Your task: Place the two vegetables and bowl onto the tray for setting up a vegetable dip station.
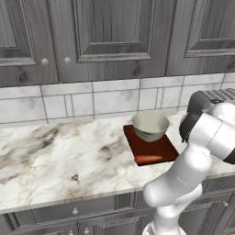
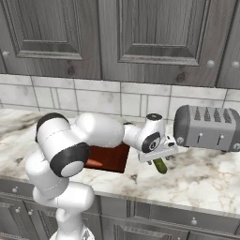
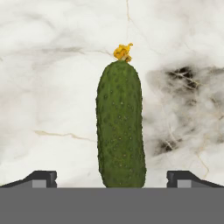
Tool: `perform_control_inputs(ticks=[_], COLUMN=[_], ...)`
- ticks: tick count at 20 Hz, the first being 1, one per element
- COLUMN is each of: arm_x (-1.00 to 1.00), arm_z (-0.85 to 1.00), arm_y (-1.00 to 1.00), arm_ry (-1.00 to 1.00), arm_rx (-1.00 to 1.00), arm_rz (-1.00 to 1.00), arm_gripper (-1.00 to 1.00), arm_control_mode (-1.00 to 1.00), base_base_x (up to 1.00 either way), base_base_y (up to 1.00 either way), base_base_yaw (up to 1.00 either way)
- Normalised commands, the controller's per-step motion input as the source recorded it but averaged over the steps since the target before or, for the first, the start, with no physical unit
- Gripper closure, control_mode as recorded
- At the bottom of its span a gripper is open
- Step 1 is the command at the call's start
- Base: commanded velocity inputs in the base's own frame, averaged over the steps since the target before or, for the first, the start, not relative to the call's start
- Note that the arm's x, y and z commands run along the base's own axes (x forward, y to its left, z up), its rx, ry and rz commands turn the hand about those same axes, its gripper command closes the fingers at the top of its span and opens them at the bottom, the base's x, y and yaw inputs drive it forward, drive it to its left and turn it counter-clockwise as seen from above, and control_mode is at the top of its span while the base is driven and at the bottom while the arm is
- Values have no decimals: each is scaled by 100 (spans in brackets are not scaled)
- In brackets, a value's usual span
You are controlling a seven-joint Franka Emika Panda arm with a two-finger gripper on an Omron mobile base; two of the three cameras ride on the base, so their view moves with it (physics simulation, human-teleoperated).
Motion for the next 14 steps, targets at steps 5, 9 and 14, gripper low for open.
perform_control_inputs(ticks=[5, 9, 14], arm_x=[20, 19, 20], arm_z=[-20, -23, -21], arm_y=[-6, -2, -4], arm_ry=[-5, 0, 0], arm_rx=[4, 0, 0], arm_rz=[2, 0, 0], arm_gripper=[-100, -100, -100], arm_control_mode=[-100, -100, -100], base_base_x=[0, 0, 0], base_base_y=[0, 0, 0], base_base_yaw=[0, 0, 0])
